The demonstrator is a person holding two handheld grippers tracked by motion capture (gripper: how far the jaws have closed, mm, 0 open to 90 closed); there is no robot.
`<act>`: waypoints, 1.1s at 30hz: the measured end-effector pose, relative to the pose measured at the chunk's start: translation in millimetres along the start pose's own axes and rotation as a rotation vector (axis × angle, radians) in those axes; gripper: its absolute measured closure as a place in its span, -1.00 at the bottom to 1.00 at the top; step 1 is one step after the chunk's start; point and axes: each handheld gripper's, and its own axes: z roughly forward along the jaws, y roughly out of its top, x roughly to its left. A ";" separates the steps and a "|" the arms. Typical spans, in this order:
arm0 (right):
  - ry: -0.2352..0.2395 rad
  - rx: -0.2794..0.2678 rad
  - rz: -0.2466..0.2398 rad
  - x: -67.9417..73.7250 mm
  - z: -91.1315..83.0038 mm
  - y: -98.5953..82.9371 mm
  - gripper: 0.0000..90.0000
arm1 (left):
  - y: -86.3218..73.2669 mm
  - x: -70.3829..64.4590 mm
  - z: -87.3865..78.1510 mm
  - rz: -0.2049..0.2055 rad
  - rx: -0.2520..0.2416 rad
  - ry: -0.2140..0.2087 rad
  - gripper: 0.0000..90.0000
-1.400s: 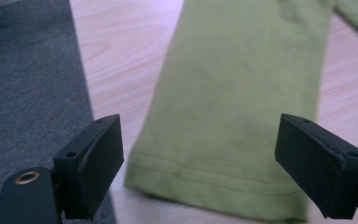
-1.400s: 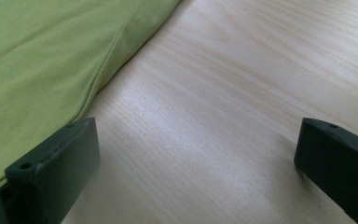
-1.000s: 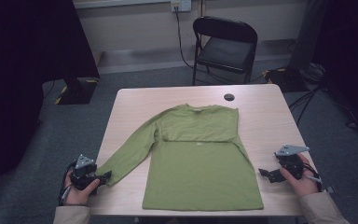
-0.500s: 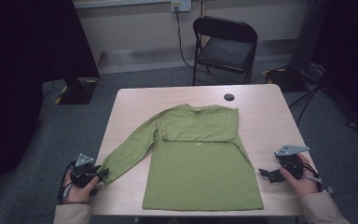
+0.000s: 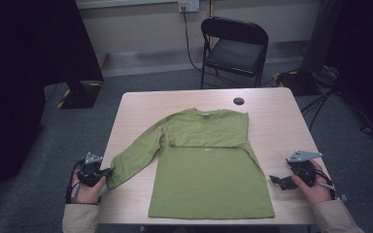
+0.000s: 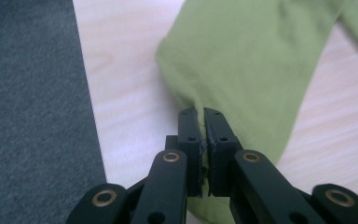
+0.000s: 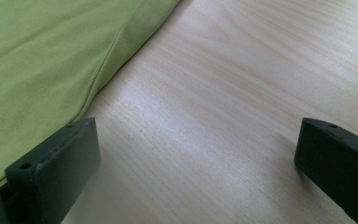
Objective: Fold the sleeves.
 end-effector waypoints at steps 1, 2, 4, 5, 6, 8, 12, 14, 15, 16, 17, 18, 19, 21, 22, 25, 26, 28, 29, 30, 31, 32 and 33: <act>0.000 0.000 0.000 0.0 0.0 0.0 -1.00 | 4.5 -0.2 -3.2 0.003 -0.008 -0.003 0.94; 0.000 0.000 0.000 0.0 0.0 0.0 -1.00 | 9.2 -0.2 -6.4 0.003 -0.015 -0.007 0.94; 0.000 0.000 0.000 0.0 0.0 0.0 -1.00 | 19.0 0.2 -12.8 0.006 -0.030 -0.011 0.94; 0.000 0.000 0.000 0.0 0.0 0.0 -1.00 | 24.3 0.2 -15.7 0.009 -0.037 -0.009 0.94; 0.000 0.000 0.000 0.0 0.0 0.0 -1.00 | 29.7 0.1 -18.7 0.016 -0.041 -0.005 0.94; 0.000 0.000 0.000 0.0 0.0 0.0 -1.00 | 40.7 -0.3 -24.4 0.031 -0.052 0.004 0.94; 0.000 0.000 0.000 0.0 0.0 0.0 -1.00 | 62.7 -1.6 -36.2 0.049 -0.081 0.008 0.94; 0.001 0.000 0.000 0.0 0.0 0.0 -1.00 | 73.2 -2.9 -40.1 0.054 -0.095 -0.001 0.94; 0.000 0.000 0.000 0.0 0.0 0.0 -1.00 | 78.1 -4.0 -41.4 0.058 -0.098 -0.007 0.94; 0.000 0.000 0.000 0.0 0.0 0.0 -1.00 | 83.0 -5.2 -42.4 0.062 -0.100 -0.013 0.94; 0.000 0.000 0.000 0.0 0.0 0.0 -1.00 | 87.7 -6.8 -43.1 0.068 -0.104 -0.019 0.94; 0.000 0.000 0.000 0.0 0.0 0.0 -1.00 | 92.5 -8.6 -43.8 0.076 -0.104 -0.021 0.94; 0.000 0.000 0.000 0.0 0.0 0.0 -1.00 | 97.3 -10.7 -44.6 0.085 -0.107 -0.022 0.94; 0.000 0.000 0.000 0.0 0.0 0.0 -1.00 | 107.4 -14.3 -46.6 0.095 -0.119 -0.031 0.94; 0.000 0.000 0.000 0.0 0.0 0.0 -1.00 | 112.7 -15.8 -47.7 0.099 -0.126 -0.031 0.94; 0.001 0.000 0.000 0.0 0.0 0.0 -1.00 | 128.8 -19.6 -52.0 0.119 -0.148 -0.033 0.94; 0.001 0.000 0.000 0.0 0.0 0.0 -1.00 | 133.9 -20.8 -53.9 0.124 -0.153 -0.034 0.94; 0.000 0.000 0.000 -0.1 0.0 0.0 -1.00 | 143.3 -23.2 -57.6 0.132 -0.163 -0.046 0.94; 0.001 0.000 0.000 0.0 0.0 0.0 -1.00 | 147.6 -24.6 -59.2 0.136 -0.162 -0.053 0.94; 0.001 0.000 0.000 -0.1 0.0 0.0 -1.00 | 151.6 -26.0 -60.4 0.144 -0.158 -0.055 0.94; 0.001 0.000 0.000 -0.1 0.0 0.0 -1.00 | 155.1 -27.7 -61.3 0.146 -0.157 -0.064 0.94; 0.001 0.000 0.000 -0.1 0.0 0.0 -1.00 | 158.6 -29.1 -61.9 0.151 -0.157 -0.074 0.94; 0.001 0.000 0.000 -0.1 0.0 0.0 -1.00 | 161.9 -30.9 -62.4 0.156 -0.154 -0.082 0.94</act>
